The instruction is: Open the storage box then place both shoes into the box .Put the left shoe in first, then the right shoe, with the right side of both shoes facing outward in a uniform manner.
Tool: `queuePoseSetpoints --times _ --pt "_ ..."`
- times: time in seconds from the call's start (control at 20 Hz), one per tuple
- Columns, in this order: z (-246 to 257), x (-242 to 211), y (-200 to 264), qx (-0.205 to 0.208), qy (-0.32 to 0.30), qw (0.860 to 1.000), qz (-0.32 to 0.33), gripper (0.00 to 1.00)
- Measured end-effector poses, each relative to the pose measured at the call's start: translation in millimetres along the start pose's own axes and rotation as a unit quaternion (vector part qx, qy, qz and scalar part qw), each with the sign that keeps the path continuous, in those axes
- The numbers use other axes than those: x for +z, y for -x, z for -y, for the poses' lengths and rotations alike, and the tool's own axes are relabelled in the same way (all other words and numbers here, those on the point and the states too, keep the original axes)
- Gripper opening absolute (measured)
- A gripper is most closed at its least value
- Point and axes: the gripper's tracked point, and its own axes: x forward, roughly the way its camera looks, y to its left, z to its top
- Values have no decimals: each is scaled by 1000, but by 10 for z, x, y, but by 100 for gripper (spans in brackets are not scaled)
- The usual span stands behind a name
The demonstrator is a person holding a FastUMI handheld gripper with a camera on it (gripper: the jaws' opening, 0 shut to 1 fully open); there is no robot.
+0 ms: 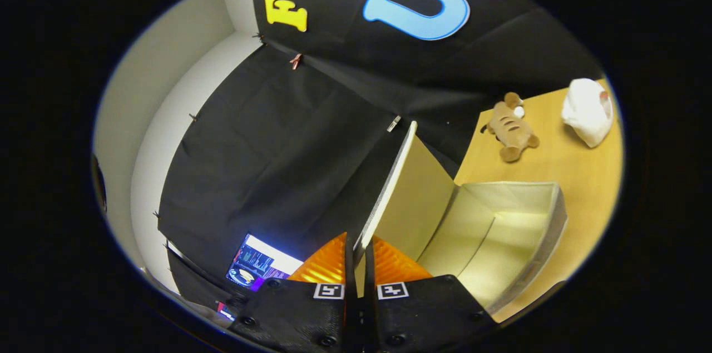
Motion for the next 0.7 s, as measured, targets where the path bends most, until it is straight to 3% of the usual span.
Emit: queuePoseSetpoints --times 0.2,0.7 --pt "-158 -93 -440 5 17 1000 -13 7" --pt "-209 -252 -1087 3 60 998 -22 26"
